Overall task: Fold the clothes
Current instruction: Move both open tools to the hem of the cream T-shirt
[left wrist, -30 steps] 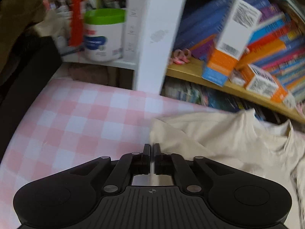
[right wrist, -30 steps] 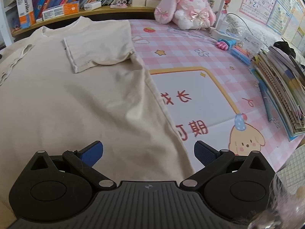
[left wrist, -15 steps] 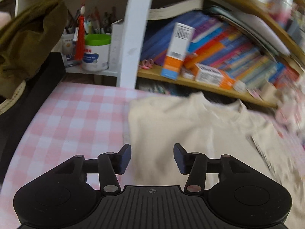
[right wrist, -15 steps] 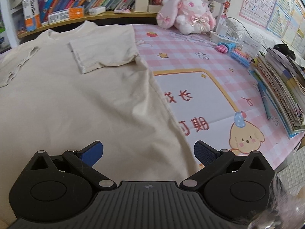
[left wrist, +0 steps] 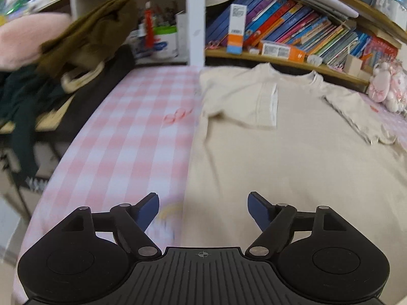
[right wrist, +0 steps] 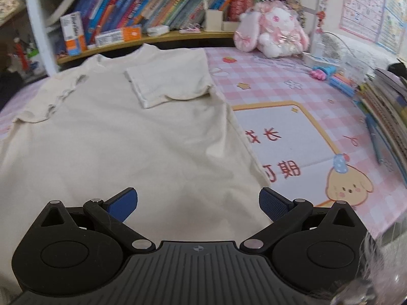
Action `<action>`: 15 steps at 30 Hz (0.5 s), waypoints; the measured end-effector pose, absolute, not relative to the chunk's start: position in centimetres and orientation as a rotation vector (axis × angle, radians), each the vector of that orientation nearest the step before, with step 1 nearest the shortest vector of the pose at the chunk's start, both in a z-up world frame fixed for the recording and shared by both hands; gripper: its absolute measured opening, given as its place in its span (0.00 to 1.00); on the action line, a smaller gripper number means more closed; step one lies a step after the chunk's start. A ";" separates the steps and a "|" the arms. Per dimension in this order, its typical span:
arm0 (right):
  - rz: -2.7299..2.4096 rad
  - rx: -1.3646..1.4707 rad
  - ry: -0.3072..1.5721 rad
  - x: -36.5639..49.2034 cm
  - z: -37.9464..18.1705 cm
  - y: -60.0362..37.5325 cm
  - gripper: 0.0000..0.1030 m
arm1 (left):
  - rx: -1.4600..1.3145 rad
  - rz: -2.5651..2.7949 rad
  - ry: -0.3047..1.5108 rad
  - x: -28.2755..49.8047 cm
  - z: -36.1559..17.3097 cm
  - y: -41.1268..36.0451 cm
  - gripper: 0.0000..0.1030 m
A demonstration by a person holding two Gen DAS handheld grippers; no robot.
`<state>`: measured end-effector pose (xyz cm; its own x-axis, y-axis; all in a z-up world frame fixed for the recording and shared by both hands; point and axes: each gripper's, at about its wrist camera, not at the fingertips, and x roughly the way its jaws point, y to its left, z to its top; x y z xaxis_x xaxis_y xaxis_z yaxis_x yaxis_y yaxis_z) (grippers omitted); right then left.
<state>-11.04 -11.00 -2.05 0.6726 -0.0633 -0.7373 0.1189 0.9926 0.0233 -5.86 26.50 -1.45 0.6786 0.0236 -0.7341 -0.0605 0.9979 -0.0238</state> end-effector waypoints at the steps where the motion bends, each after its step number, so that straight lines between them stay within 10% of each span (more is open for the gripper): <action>1: -0.083 0.067 0.827 -11.3 -2.1 -11.0 1.00 | -0.057 0.063 0.829 -6.9 -1.5 26.2 0.77; 15: -0.013 0.072 0.847 -19.3 -3.5 -15.8 1.00 | -0.060 0.150 0.830 -17.1 -1.7 21.3 0.81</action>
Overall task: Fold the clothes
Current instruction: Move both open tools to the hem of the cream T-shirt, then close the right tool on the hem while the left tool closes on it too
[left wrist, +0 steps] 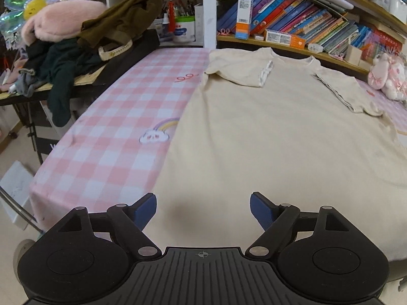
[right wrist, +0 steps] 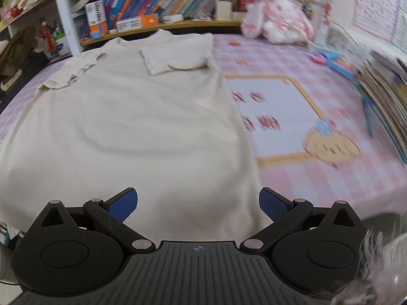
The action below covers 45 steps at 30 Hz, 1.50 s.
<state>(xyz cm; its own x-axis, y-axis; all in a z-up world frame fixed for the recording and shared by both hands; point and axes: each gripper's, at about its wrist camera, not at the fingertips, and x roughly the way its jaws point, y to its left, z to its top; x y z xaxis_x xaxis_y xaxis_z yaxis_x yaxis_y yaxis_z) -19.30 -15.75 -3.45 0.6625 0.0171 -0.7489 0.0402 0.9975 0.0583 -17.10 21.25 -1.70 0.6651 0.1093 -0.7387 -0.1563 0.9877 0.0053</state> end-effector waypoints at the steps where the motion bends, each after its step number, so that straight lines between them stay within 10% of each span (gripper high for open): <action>1: -0.022 0.083 0.848 -19.9 -3.5 -16.3 1.00 | -0.060 0.152 0.827 -17.6 -1.7 21.0 0.81; 12: -0.042 0.118 0.802 -23.7 -3.4 -20.3 0.95 | -0.120 0.177 0.830 -20.4 -1.6 20.5 0.82; 20: -0.069 0.239 0.847 -23.4 -4.2 -22.9 0.47 | -0.217 0.198 0.833 -21.9 -1.9 23.3 0.79; 45: 0.248 0.322 1.079 -18.3 -6.6 -24.5 0.48 | -0.386 -0.095 0.962 -17.5 -6.3 31.6 0.73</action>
<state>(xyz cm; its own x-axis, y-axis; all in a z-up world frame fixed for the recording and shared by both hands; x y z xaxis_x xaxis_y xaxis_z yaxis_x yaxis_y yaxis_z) -18.30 -24.47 -6.60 0.4517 0.3517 -0.8199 -0.0412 0.9263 0.3746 -17.46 31.64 -6.25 0.5738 -0.2479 -0.7805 -0.0906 0.9280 -0.3614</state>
